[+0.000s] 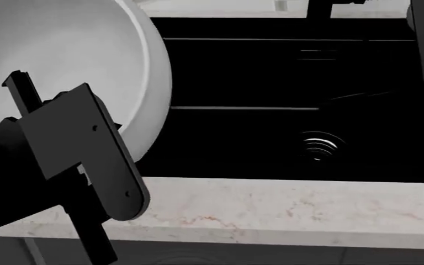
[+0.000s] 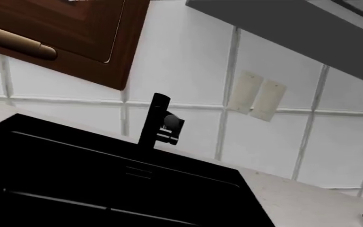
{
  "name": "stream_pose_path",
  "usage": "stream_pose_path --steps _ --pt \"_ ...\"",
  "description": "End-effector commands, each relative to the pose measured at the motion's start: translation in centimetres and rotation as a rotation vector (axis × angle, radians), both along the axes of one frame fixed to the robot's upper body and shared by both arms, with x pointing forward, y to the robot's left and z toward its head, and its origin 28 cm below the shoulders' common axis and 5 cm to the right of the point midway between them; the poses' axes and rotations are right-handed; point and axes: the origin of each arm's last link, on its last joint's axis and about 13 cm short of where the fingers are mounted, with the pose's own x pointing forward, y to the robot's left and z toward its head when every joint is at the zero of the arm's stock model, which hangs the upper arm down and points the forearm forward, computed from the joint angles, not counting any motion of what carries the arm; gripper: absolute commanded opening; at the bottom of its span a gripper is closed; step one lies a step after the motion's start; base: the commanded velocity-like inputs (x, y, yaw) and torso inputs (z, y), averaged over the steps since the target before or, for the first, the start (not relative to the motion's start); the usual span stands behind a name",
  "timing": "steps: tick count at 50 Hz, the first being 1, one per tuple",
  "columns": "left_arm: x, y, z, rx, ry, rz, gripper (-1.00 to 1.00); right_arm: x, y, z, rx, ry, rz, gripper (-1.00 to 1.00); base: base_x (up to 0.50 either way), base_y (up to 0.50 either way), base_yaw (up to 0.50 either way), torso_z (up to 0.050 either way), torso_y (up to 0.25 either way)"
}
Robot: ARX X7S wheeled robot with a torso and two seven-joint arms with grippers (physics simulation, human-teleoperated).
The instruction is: Place the two vegetables and bowl onto the tray for setting up a vegetable dip station.
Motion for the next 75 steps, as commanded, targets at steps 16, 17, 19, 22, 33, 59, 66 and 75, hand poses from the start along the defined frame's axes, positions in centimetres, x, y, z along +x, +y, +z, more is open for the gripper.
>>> stream_pose_path --steps 16,17,19,22,33,59,66,75 --pt "-0.7 -0.4 0.3 -0.013 -0.014 0.004 -1.0 -0.8 -0.5 -0.4 0.005 -0.02 -0.027 1.0 0.0 -0.5 0.0 0.0 0.001" --pt "-0.6 -0.4 0.3 -0.013 -0.019 0.006 -1.0 -0.8 -0.5 -0.4 0.004 -0.02 -0.026 1.0 0.0 -0.5 0.0 0.0 0.0" --pt "-0.6 -0.4 0.4 -0.016 -0.026 0.009 -1.0 -0.7 -0.4 -0.4 0.002 -0.02 -0.027 1.0 0.0 -0.5 0.0 0.0 0.005" --pt "-0.6 -0.4 0.4 -0.017 -0.036 0.002 -1.0 -0.6 -0.4 -0.5 0.002 -0.018 -0.026 1.0 0.0 -0.5 0.0 0.0 0.0" --pt "-0.1 -0.6 -0.1 -0.019 -0.055 -0.021 -1.0 -0.6 -0.3 -0.3 0.004 -0.015 -0.029 1.0 0.0 -0.5 0.0 0.0 0.0" --pt "-0.1 -1.0 -0.4 -0.032 -0.053 -0.054 -1.0 -1.0 -0.4 -0.2 0.003 -0.022 -0.039 1.0 0.0 -0.5 0.0 0.0 0.001" --pt "0.0 -1.2 -0.7 -0.042 -0.083 -0.041 -1.0 -1.1 -0.4 -0.3 0.006 -0.022 -0.039 1.0 0.0 -0.5 0.0 0.0 0.0" --pt "0.1 -1.5 -1.2 -0.065 -0.058 -0.051 -1.0 -1.0 -0.3 -0.2 0.004 -0.022 -0.038 1.0 0.0 -0.5 0.0 0.0 0.001"
